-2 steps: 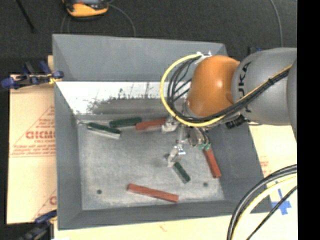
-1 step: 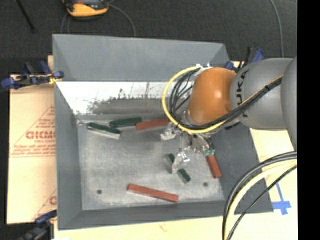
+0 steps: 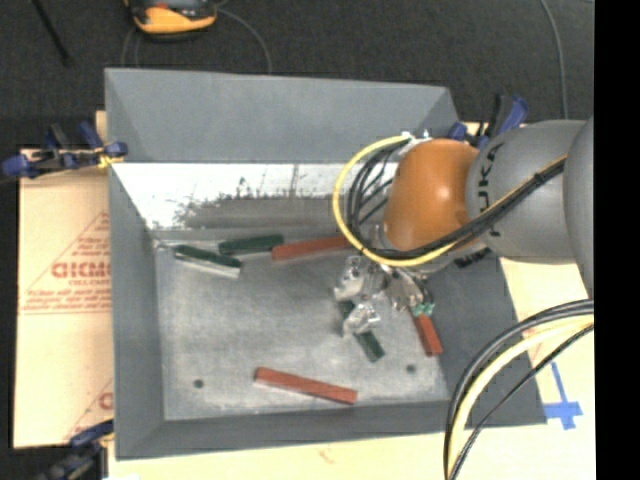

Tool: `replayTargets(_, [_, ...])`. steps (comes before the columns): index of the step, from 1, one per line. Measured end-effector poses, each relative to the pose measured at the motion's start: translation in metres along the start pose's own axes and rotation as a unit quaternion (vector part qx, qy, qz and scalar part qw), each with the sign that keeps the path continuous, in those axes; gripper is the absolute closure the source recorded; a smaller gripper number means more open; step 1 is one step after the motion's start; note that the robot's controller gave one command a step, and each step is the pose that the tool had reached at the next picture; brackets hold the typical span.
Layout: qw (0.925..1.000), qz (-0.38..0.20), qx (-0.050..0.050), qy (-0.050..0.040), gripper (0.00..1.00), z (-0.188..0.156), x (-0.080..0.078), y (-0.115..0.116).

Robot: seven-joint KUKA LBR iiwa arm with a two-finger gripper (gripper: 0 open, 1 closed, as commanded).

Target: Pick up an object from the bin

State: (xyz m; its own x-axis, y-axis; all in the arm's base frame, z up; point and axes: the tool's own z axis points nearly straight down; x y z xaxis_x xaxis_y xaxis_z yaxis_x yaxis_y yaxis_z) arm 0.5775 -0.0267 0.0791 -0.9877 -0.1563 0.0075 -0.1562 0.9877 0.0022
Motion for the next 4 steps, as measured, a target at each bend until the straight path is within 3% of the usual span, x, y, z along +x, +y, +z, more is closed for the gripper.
replayTargets(1, [1.0000,0.000,0.000,0.0000,1.00,0.000,0.000,0.000])
replayTargets(2, [0.9997,0.022,0.001,-0.0059,1.00,-0.112,0.002,-0.014])
replayTargets(3, [0.9997,0.023,0.001,-0.0059,1.00,-0.112,0.002,-0.013])
replayTargets(4, [0.9994,0.035,0.001,-0.0057,0.00,-0.060,0.002,-0.032])
